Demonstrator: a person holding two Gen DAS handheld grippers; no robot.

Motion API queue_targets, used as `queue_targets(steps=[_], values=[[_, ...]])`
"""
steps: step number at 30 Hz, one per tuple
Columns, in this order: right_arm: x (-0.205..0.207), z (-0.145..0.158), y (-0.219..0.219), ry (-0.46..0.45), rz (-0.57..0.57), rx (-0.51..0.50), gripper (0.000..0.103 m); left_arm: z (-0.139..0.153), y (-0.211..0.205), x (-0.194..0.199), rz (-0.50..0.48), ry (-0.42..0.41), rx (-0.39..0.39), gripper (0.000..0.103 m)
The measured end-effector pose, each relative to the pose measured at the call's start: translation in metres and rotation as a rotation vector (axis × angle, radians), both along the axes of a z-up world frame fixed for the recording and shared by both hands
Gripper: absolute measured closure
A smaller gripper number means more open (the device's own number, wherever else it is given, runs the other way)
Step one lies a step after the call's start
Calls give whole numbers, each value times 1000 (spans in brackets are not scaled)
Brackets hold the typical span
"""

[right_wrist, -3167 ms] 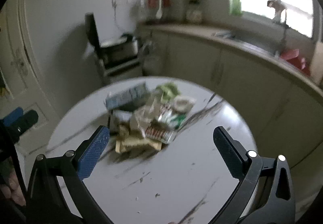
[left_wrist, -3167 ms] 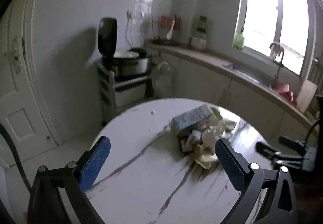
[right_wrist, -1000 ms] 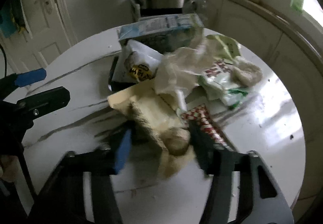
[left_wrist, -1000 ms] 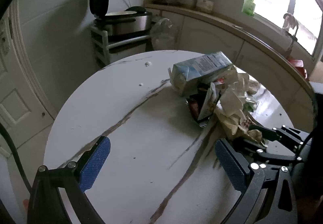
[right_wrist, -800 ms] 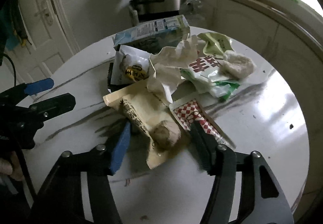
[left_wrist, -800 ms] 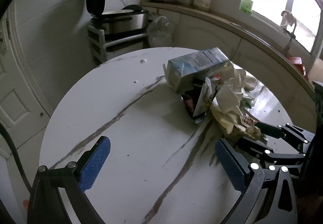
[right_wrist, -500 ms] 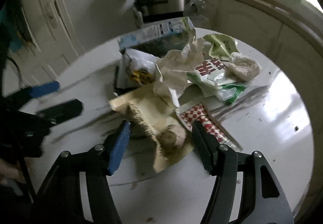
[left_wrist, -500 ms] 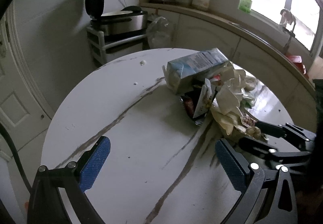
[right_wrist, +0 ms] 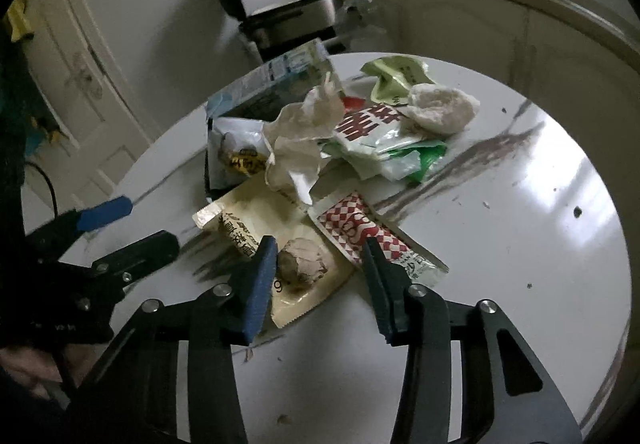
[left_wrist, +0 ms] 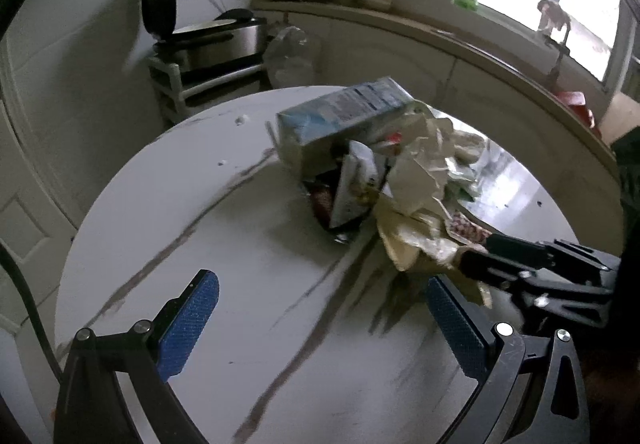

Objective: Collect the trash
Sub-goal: 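Grasp the brown paper ball with right tool while left tool grasps the tan paper packet, then carry the paper ball and tan packet over the floor bin and open both tools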

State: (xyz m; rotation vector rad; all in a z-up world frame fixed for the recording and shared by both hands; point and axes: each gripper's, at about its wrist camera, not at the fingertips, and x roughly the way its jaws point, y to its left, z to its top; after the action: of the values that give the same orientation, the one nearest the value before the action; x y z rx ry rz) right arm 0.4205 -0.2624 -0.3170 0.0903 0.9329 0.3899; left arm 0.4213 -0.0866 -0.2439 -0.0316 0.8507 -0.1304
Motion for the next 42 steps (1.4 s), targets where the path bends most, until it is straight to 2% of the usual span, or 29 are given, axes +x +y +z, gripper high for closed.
queue_targets(steps=[4,5,7,10,16,20,23,25,26,28,30,31,32,34,42], values=[[3,-4,12,12,34,-48,62,-1,-5,2,2,7,10,1],[2,-4,12,10,38,-54,65,-2,-5,2,4,10,10,1],[1,-5,13,13,59,-52,77,-2,-6,4,3,13,11,1],[-6,-3,17,-9,69,-99,78,-1,-7,5,-6,10,14,1],[-19,3,-15,-24,-1,-9,78,-6,-26,9,-44,31,-12,1],[-24,9,-35,-40,-45,-1,78,-9,-41,19,-56,47,-39,1],[-24,8,-44,-40,-65,4,78,-13,-51,31,-48,63,-42,5],[-23,6,-51,-37,-81,9,78,-19,-57,41,-44,84,-35,22],[-23,5,-54,-36,-86,13,78,-20,-63,43,-37,69,-10,22],[-23,4,-60,-35,-97,18,78,-20,-70,46,-45,56,8,47],[-23,4,-65,-37,-110,29,78,-20,-72,48,-52,59,-12,59],[-23,5,-67,-39,-114,34,78,-21,-71,49,-52,55,-27,70],[-23,5,-68,-41,-118,38,78,-20,-68,50,-57,51,-42,74],[-23,6,-70,-44,-124,42,78,-20,-59,52,-66,60,-79,88],[-28,7,-68,-45,-130,61,78,-15,-41,30,-119,53,-107,92]])
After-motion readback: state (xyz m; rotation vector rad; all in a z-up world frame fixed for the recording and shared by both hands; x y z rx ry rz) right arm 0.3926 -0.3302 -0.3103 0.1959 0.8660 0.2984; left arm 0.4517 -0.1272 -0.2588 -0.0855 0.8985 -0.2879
